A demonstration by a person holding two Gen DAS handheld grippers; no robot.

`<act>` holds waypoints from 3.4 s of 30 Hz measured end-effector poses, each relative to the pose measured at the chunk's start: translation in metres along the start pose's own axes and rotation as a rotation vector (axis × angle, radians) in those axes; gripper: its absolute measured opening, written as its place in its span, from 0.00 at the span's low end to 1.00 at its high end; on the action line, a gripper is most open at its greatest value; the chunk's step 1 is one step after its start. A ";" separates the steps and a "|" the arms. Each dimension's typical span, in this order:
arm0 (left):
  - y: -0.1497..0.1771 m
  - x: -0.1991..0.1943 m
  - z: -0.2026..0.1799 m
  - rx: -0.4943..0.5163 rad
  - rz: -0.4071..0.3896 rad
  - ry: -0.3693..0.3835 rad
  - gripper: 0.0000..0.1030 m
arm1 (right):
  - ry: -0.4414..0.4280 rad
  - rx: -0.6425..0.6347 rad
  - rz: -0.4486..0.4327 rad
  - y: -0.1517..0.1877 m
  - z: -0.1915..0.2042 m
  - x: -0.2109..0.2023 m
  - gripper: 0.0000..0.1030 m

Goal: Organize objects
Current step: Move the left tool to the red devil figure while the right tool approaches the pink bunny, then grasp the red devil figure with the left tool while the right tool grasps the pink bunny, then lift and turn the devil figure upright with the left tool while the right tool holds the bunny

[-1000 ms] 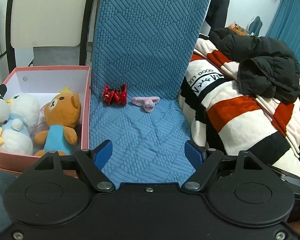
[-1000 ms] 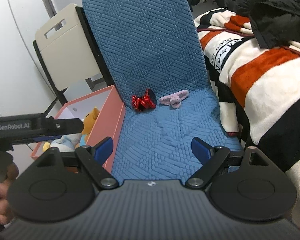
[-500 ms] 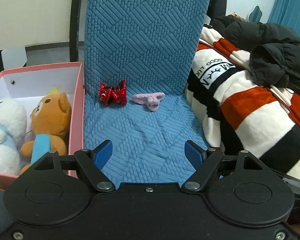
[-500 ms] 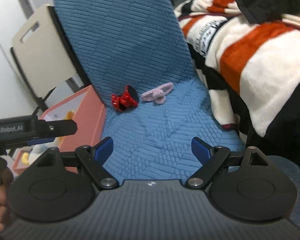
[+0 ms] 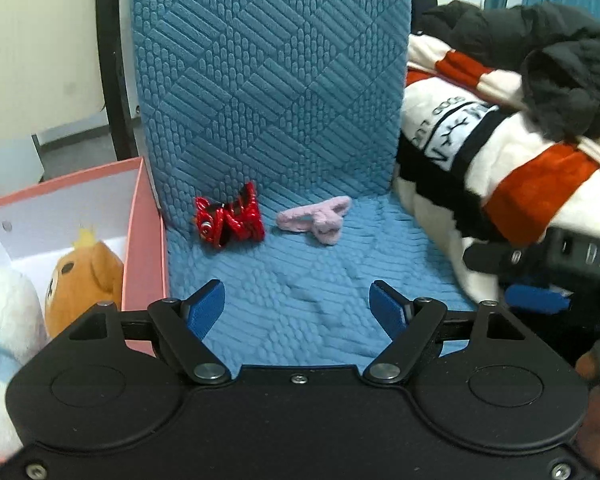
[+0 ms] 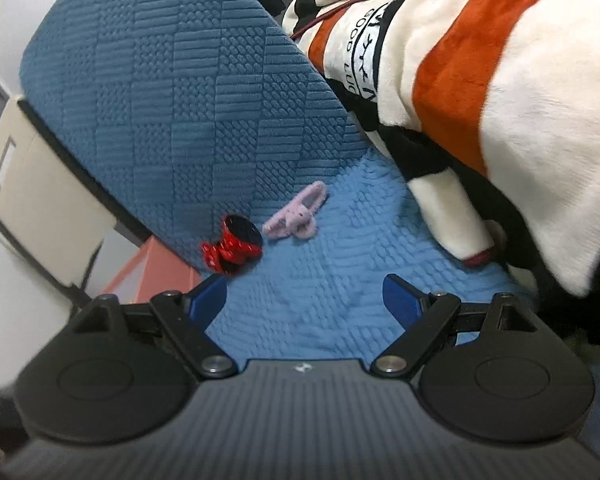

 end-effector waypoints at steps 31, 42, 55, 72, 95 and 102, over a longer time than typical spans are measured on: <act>-0.035 0.159 0.030 -0.049 0.126 -0.047 0.75 | 0.089 -0.054 0.329 -0.021 0.006 0.216 0.52; -0.061 0.198 0.042 -0.073 0.125 -0.032 0.65 | 0.060 -0.178 0.387 -0.007 0.019 0.254 0.40; -0.052 0.239 0.054 -0.015 0.195 -0.073 0.49 | 0.064 -0.242 0.379 -0.003 0.026 0.255 0.37; -0.043 0.220 0.038 0.122 0.165 -0.029 0.22 | 0.091 -0.280 0.366 0.000 0.024 0.250 0.37; -0.008 0.126 0.013 0.123 0.206 0.050 0.21 | 0.142 -0.268 0.336 0.032 -0.005 0.126 0.36; 0.014 0.089 -0.006 0.139 0.211 0.056 0.21 | 0.176 -0.251 0.314 0.046 -0.008 0.079 0.36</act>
Point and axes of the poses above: each gripper's, at about its wrist camera, not at the fingertips, and x roughly the way its jaws point, z to its left, y to its underside, the point moved 5 cm from there along x, roughly the way its jaws point, and after that the axes turned 10 degrees about -z, right-handed, at the moved point
